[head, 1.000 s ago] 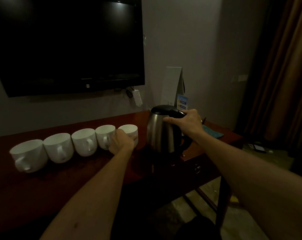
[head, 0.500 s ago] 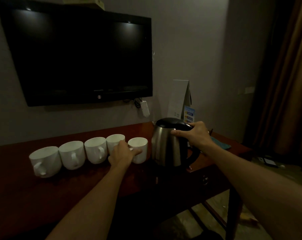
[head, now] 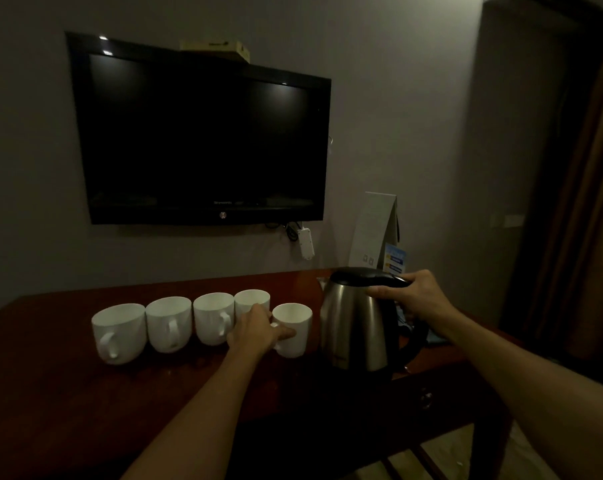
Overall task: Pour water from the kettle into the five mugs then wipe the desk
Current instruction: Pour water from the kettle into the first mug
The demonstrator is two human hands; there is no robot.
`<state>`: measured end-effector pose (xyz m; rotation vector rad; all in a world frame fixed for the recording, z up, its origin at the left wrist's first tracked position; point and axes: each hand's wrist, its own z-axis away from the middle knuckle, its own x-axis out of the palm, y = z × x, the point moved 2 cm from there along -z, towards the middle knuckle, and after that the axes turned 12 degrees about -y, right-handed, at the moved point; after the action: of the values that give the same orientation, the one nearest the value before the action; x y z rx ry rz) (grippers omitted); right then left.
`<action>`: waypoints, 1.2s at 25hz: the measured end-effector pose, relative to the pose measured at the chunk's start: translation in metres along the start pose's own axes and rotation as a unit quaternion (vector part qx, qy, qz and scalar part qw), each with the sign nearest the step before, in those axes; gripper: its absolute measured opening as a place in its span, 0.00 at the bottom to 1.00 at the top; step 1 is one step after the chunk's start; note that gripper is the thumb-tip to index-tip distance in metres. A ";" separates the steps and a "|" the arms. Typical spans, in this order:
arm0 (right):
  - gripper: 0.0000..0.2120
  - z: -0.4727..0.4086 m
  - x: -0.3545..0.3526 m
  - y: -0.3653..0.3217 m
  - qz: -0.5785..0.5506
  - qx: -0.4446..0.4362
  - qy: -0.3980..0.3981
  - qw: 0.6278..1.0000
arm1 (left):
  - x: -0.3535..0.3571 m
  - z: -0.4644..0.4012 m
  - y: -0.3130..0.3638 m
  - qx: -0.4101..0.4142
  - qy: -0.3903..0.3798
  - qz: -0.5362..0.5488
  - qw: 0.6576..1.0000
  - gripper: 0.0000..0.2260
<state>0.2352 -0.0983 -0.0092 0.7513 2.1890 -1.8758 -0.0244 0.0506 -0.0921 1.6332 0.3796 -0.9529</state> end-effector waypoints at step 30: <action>0.20 -0.018 0.009 -0.037 0.095 -0.007 -0.097 0.991 | -0.008 -0.003 -0.013 0.012 0.001 0.022 1.000 0.20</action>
<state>0.2141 -0.0813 0.0228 0.7149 1.9378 -1.7579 -0.0377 0.0588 -0.0945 1.6583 0.3337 -0.9255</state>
